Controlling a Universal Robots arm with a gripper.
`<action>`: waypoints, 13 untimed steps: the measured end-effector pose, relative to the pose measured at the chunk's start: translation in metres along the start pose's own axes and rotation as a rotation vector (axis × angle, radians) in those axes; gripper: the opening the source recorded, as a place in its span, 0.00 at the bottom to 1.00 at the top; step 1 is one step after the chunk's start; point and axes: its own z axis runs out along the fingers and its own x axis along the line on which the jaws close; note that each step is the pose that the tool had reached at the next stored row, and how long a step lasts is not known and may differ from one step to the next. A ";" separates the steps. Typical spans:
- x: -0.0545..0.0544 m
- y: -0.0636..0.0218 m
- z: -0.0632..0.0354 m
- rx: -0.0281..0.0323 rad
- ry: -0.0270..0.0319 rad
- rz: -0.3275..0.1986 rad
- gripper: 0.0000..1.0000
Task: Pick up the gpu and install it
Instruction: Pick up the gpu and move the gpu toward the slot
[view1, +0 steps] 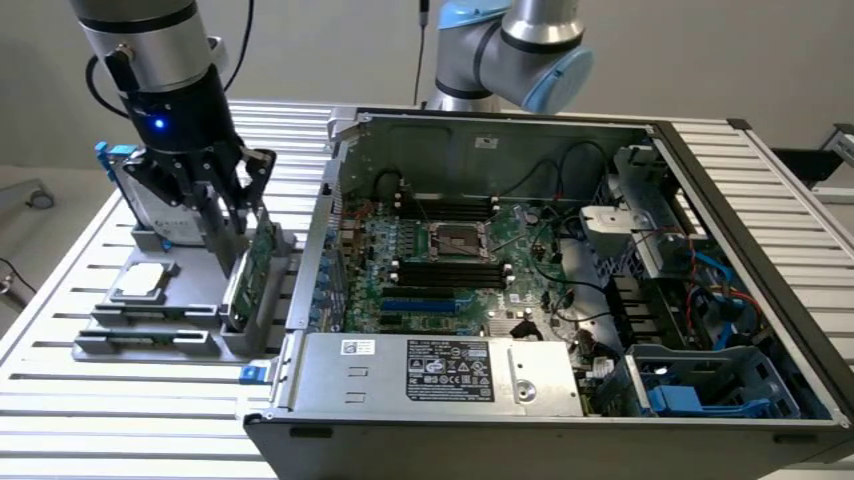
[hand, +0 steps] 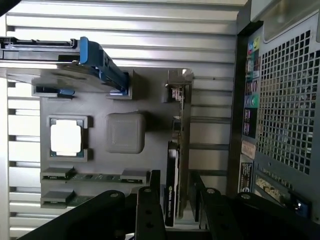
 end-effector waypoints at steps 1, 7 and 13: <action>0.000 -0.0006 0.0019 0.0000 0.0000 -0.004 0.36; 0.000 -0.0035 0.0126 0.0001 0.0005 -0.026 0.36; 0.000 -0.0048 0.0236 0.0002 0.0010 -0.051 0.36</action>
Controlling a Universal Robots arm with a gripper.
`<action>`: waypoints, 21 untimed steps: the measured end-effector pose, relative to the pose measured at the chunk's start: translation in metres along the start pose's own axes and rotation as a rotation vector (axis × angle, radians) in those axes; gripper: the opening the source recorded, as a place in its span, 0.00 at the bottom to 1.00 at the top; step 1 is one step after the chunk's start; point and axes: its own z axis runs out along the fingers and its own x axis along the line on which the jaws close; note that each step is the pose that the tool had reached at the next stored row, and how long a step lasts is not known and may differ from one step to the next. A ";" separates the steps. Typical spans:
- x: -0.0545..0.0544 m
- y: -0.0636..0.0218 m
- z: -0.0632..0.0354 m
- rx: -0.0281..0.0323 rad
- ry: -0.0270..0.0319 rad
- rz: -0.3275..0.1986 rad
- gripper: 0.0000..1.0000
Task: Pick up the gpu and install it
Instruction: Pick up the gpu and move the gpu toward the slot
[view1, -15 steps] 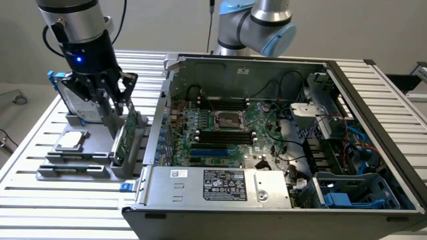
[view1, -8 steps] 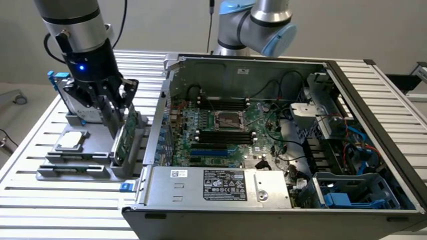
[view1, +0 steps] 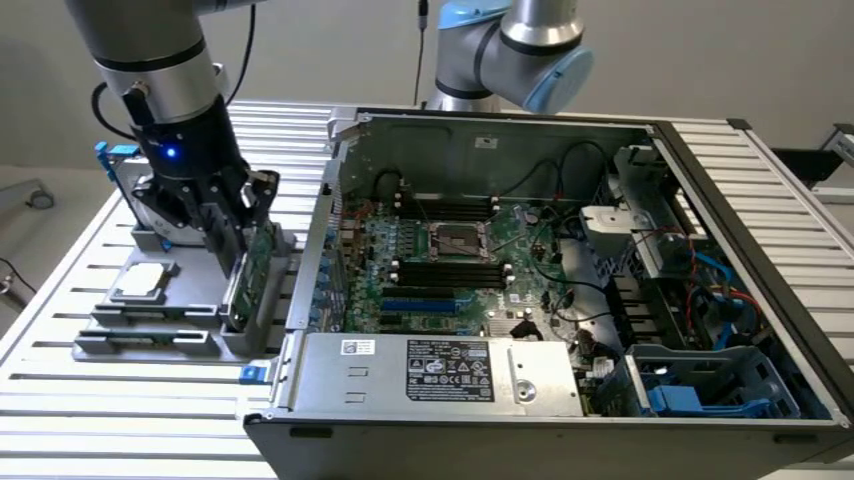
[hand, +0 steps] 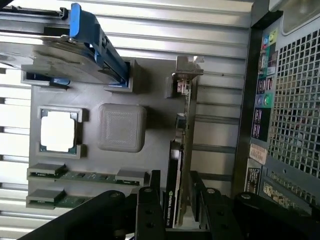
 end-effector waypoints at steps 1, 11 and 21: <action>0.000 -0.0001 0.0019 0.0000 0.0001 -0.005 0.36; 0.000 -0.0006 0.0200 0.0001 0.0007 -0.037 0.36; 0.000 0.0002 0.0334 0.0005 -0.0016 -0.035 0.36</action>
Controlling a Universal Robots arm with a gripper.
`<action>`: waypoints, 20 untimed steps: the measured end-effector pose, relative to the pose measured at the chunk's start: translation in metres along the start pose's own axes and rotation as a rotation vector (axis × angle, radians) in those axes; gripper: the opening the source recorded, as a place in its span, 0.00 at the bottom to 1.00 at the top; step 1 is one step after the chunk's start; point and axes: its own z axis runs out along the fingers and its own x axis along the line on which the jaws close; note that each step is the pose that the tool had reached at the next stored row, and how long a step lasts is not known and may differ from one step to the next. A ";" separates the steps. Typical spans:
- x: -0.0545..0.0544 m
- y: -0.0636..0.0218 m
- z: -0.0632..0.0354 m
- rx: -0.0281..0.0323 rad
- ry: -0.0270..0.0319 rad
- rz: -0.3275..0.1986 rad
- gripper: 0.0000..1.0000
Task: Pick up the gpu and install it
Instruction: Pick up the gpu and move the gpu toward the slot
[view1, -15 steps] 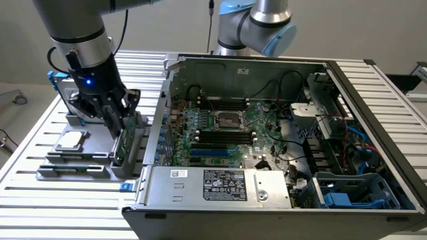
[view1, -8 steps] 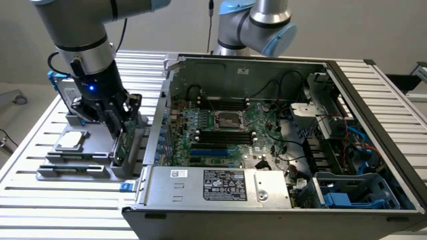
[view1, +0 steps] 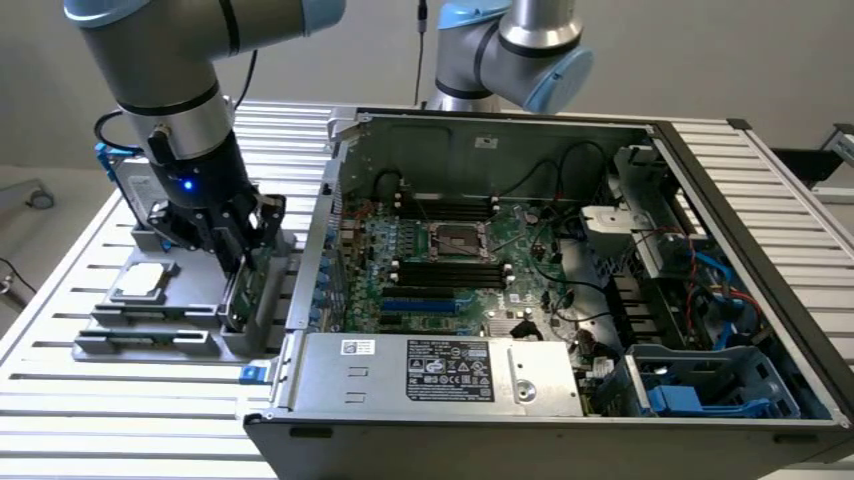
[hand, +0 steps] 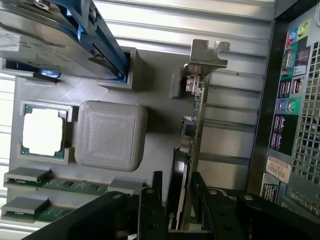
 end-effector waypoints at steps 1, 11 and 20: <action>0.000 0.0001 0.0001 0.0001 -0.0003 0.004 0.36; 0.000 0.0013 0.0007 -0.0001 -0.0029 0.080 0.36; -0.001 0.0012 0.0008 0.0000 -0.0031 0.082 0.34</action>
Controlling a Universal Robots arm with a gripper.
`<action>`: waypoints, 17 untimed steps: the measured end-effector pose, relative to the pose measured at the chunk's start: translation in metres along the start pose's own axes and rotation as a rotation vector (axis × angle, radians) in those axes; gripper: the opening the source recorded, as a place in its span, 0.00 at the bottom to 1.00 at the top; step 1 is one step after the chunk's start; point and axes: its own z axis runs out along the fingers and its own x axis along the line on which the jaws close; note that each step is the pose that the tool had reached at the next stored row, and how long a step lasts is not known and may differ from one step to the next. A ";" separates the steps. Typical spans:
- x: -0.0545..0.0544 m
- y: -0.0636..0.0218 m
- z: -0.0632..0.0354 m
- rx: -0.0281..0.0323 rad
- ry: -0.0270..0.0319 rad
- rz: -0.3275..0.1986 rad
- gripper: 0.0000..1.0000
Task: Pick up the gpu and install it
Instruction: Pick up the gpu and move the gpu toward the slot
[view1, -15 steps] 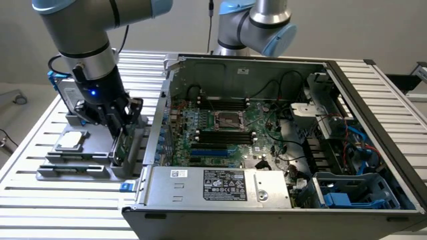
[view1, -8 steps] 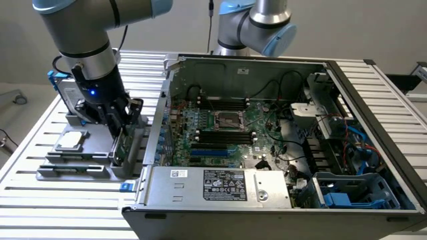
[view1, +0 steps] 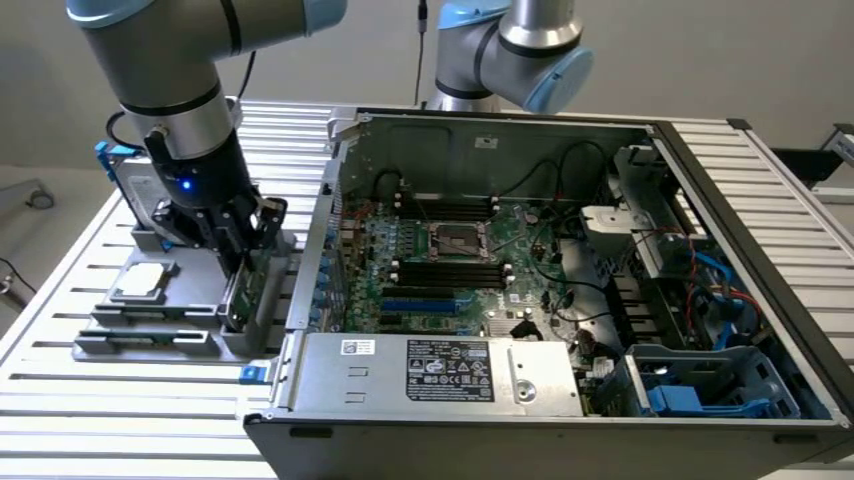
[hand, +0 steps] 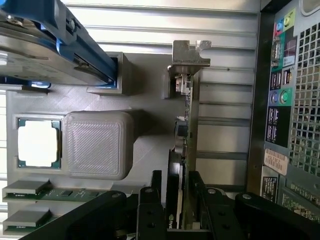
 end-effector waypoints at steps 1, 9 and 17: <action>0.000 0.0000 0.0000 0.0000 0.0000 0.000 0.34; 0.000 0.0000 0.0000 -0.0001 0.0001 0.000 0.27; 0.000 0.0000 -0.0015 -0.0003 0.0000 0.000 0.27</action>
